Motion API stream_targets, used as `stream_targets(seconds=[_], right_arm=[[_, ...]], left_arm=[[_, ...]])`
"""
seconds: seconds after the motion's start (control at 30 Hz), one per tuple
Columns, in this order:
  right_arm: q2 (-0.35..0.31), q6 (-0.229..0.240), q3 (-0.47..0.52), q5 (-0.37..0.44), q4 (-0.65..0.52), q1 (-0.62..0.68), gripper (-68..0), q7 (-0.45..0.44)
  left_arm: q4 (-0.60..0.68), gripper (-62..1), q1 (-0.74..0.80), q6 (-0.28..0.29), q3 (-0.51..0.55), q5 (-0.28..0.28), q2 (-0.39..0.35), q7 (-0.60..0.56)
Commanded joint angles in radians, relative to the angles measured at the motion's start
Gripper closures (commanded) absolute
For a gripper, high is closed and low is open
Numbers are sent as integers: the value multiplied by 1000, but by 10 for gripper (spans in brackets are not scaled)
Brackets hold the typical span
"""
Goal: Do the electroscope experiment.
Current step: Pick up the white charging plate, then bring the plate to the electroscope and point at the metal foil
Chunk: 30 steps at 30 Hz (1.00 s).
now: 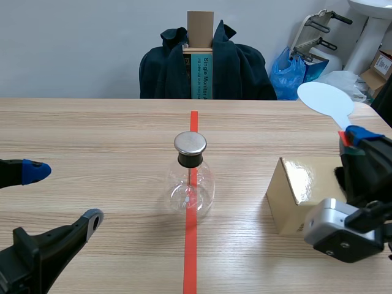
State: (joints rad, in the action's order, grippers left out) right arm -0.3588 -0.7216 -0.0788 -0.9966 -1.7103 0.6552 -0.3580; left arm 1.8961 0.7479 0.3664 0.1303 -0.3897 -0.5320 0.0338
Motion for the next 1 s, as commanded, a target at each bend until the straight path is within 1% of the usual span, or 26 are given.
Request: stream_targets(seconds=[0.0, 0.03, 0.07, 0.13, 0.17, 0.27, 0.4, 0.43, 0.53, 0.67, 0.77, 0.87, 0.97], right_arm=[[-24, -61, 8, 33, -40, -8, -7, 0], [-34, -61, 8, 60, -69, -6, -7, 1], [-43, -61, 9, 88, -98, -7, -7, 1], [-61, -61, 21, 112, -151, -7, -7, 4], [-69, -61, 29, 116, -178, -7, -7, 5], [-68, -61, 48, 118, -227, -7, -7, 4], [-68, -61, 68, 118, -267, -9, -7, 0], [-68, -61, 73, 119, -275, -10, -7, 0], [-68, -61, 91, 125, -302, -10, -7, 1], [-69, -61, 115, 161, -337, -10, -7, 2], [-64, -61, 134, 182, -353, -10, -7, 5], [-65, -61, 149, 182, -358, -10, -7, 4], [-64, -61, 167, 182, -358, -10, -7, 5]], left_arm=[[25, -623, -3, -6, -6, -6, 8, -14], [25, -623, -3, -6, -6, -5, 8, -9], [25, -591, -3, -6, -6, -1, 7, 1], [25, -475, -2, -6, -6, 10, 7, 21], [25, -404, 0, -6, -6, 17, 7, 27], [25, -232, 6, -6, -6, 17, -5, 55], [25, -55, 9, -6, -4, 38, -32, 76], [25, -29, 10, -6, -4, 42, -42, 72], [24, -30, 29, -8, -4, 42, -79, 44], [-10, -30, 36, -17, -5, 43, -131, -45], [-71, -30, 33, -17, -5, 42, -173, -148], [-153, -30, 18, -16, -7, 37, -213, -256], [-252, -30, -39, -13, -27, 5, -234, -322]])
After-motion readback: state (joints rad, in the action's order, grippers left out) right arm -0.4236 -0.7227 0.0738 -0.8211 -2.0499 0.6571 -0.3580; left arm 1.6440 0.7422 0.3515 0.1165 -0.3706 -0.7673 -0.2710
